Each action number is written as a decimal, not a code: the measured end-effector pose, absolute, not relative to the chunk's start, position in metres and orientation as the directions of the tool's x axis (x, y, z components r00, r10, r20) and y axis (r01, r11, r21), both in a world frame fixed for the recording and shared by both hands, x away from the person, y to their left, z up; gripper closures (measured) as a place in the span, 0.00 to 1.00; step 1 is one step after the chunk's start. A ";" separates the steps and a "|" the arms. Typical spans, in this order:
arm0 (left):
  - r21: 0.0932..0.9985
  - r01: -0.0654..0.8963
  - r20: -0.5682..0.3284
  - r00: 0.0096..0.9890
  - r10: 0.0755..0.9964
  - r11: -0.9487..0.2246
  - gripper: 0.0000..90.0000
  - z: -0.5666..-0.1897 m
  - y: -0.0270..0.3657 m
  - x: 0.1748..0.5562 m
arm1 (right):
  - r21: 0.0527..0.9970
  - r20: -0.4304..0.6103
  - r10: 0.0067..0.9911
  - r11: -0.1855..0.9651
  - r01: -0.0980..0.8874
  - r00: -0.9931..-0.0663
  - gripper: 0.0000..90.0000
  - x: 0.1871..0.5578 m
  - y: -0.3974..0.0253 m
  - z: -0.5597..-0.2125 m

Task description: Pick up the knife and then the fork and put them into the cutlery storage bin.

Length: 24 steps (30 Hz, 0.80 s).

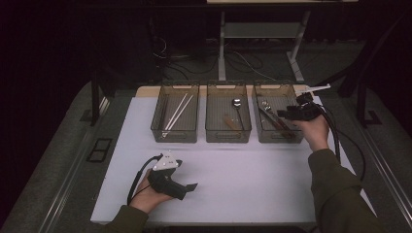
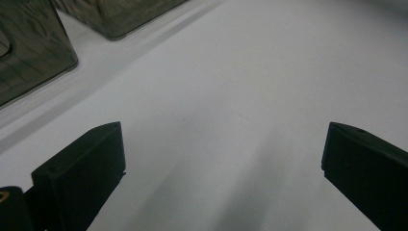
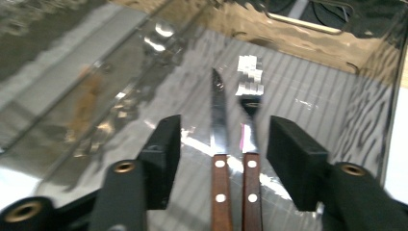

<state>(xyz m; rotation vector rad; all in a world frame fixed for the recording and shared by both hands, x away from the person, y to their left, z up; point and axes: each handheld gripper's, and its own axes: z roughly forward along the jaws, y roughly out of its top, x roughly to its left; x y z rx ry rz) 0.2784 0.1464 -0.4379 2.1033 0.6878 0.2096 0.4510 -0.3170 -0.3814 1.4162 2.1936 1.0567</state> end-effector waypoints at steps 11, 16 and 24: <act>0.800 0.392 -0.097 0.831 0.548 -0.453 0.00 -0.438 0.147 0.278 | 0.785 0.155 0.796 0.259 0.562 -0.585 0.28 0.408 -0.312 -0.368; 0.799 0.390 -0.094 0.832 0.546 -0.457 0.00 -0.438 0.147 0.278 | 0.815 0.134 0.775 0.268 0.514 -0.617 0.22 0.387 -0.311 -0.374; 0.804 0.392 -0.098 0.829 0.550 -0.448 0.00 -0.437 0.148 0.277 | 0.839 0.137 0.753 0.258 0.480 -0.643 0.19 0.354 -0.308 -0.384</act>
